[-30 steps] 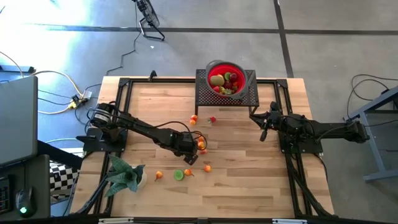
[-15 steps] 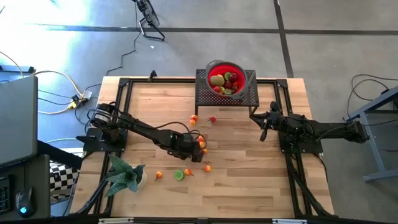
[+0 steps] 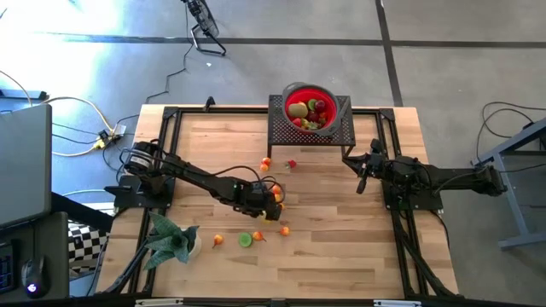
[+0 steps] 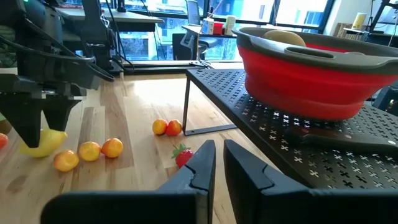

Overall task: Pick & Place Fruit
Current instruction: Put the lemon into the strainer on the shelf

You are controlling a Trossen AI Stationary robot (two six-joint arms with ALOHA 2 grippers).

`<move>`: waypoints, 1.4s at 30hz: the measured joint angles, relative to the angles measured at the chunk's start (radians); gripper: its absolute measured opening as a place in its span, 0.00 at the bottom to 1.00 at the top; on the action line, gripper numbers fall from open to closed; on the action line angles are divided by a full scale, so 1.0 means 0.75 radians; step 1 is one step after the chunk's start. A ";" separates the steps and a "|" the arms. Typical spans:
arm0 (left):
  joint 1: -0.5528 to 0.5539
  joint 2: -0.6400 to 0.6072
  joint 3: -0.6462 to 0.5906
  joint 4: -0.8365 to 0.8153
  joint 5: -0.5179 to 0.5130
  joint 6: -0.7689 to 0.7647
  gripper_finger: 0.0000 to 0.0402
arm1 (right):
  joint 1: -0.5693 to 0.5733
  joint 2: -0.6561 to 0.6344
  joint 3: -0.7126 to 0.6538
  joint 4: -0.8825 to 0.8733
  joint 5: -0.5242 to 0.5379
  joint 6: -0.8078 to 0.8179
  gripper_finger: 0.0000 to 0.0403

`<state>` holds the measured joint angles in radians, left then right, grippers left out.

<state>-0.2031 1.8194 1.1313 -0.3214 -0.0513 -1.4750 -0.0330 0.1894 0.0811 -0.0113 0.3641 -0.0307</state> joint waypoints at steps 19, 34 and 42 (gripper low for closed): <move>0.000 -0.002 0.000 -0.095 -0.080 -0.031 0.70 | 0.000 0.000 0.000 -0.001 0.000 0.000 0.07; 0.000 -0.003 0.000 -0.103 -0.098 -0.033 0.70 | 0.000 0.000 0.000 -0.001 0.000 0.000 0.07; 0.000 -0.003 0.000 -0.141 -0.075 -0.035 0.70 | 0.000 0.000 0.000 -0.001 0.000 0.000 0.07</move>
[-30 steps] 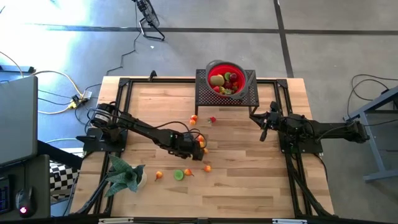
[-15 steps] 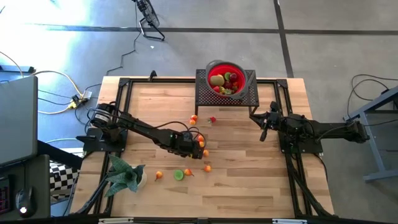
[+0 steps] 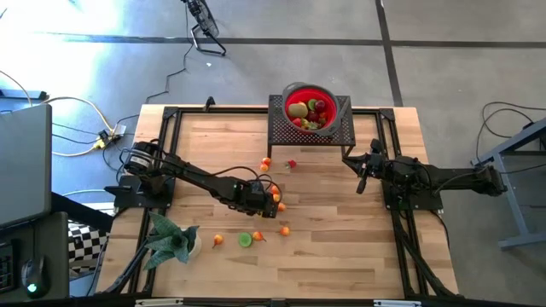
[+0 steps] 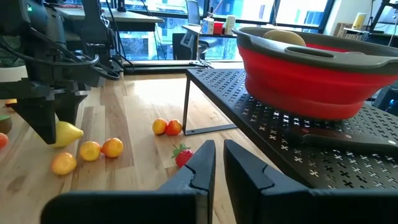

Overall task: Pick & Place Fruit
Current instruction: Put the lemon into the strainer on the shelf

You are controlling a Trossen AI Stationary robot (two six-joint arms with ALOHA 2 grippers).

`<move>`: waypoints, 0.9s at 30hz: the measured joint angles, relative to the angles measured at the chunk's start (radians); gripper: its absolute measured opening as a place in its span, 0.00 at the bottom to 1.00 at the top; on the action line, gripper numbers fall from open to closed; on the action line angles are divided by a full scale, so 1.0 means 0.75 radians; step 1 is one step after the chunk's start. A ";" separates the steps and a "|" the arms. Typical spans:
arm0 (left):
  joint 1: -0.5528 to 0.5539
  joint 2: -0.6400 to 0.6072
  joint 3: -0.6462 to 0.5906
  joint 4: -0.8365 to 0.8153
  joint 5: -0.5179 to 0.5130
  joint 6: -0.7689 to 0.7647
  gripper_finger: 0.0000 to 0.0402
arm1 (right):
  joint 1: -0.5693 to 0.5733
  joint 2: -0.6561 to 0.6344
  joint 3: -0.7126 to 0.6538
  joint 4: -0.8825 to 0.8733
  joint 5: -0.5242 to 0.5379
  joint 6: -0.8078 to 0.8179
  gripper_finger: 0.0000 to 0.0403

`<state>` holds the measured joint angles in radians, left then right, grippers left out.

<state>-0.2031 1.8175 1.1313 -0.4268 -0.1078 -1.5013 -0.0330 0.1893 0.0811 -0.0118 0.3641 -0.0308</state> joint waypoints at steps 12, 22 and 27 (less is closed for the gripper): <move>0.000 0.000 0.000 0.002 -0.020 0.000 0.70 | 0.000 0.000 0.000 0.000 0.000 0.000 0.07; 0.000 0.000 0.000 0.006 -0.022 0.000 0.60 | 0.000 0.000 0.000 0.000 0.000 0.000 0.07; 0.000 0.000 0.000 0.008 -0.024 0.000 0.55 | 0.000 0.000 0.000 0.000 0.000 0.000 0.07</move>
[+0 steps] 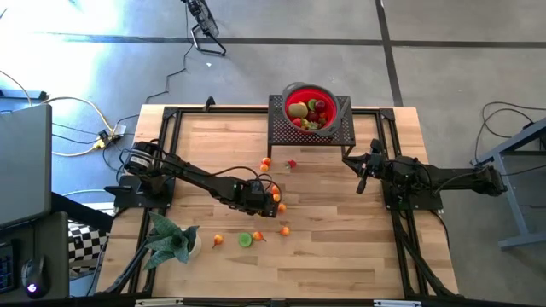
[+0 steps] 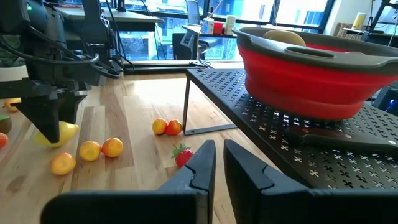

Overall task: Pick & Place Fruit
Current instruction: Put the lemon into the strainer on the shelf

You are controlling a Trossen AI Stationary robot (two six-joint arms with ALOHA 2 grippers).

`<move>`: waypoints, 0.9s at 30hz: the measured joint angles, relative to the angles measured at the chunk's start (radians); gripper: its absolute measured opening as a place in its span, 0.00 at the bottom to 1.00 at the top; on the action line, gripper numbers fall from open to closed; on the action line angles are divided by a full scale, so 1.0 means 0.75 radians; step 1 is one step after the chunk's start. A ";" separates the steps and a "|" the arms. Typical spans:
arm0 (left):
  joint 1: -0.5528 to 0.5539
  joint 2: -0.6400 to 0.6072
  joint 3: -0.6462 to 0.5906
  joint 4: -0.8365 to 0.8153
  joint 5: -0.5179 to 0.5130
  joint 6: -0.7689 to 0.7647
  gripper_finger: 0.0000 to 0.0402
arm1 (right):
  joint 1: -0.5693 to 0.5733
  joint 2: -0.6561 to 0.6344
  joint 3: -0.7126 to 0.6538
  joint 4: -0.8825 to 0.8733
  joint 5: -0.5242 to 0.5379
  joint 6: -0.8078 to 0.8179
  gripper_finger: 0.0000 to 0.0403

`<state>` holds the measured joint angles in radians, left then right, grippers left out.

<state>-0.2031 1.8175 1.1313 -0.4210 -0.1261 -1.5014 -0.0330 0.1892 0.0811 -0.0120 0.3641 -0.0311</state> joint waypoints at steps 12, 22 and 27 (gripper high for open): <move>0.000 0.000 0.001 0.001 0.009 0.000 0.54 | 0.000 0.000 0.000 -0.001 0.000 0.000 0.07; 0.002 0.000 0.001 0.017 0.033 0.005 0.54 | 0.000 0.000 0.000 0.000 0.000 0.000 0.07; 0.029 -0.031 0.001 0.023 0.064 0.047 0.54 | -0.001 0.000 0.000 -0.001 0.001 0.000 0.07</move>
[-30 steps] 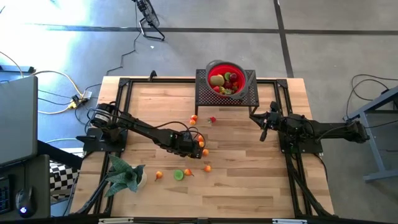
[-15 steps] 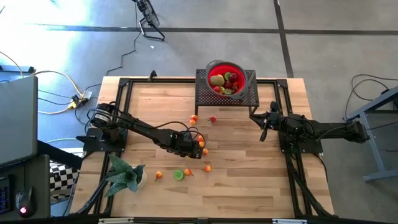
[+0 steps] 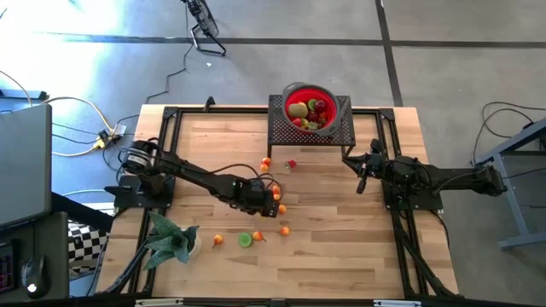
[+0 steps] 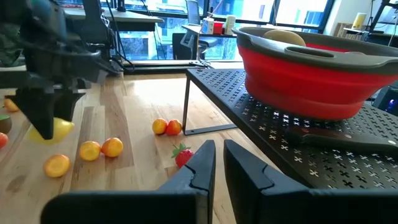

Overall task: Pick & Place Fruit
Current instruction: Put the lemon into the strainer on the shelf

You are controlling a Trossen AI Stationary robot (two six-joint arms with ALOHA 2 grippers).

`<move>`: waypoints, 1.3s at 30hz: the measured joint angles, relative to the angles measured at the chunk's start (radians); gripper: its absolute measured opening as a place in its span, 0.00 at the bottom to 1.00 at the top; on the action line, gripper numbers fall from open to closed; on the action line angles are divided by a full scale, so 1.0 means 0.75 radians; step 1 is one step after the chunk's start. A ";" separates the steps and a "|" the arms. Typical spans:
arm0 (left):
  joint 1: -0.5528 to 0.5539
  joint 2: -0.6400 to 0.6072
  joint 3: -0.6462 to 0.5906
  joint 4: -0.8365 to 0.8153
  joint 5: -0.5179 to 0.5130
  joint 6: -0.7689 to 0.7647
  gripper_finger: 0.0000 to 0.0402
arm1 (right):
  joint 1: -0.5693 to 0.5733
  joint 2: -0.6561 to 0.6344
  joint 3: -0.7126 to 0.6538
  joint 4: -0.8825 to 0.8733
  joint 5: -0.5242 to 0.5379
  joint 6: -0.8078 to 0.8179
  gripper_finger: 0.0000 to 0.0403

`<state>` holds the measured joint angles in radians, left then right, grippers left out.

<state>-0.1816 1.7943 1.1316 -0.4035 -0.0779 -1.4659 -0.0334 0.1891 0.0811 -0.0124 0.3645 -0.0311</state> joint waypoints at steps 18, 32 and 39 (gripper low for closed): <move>0.283 -0.240 0.000 0.461 0.030 0.597 0.54 | 0.000 0.000 0.000 0.001 0.005 0.000 0.07; 0.553 -0.250 0.000 1.018 0.153 0.925 0.54 | 0.000 0.000 0.001 0.002 0.005 0.000 0.07; 0.639 -0.250 0.027 1.128 0.104 1.080 0.54 | 0.000 0.000 0.001 0.002 0.005 0.000 0.07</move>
<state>0.2979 1.6070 1.1518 0.4422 0.0005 -0.6557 -0.0334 0.1894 0.0814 -0.0113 0.3683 -0.0313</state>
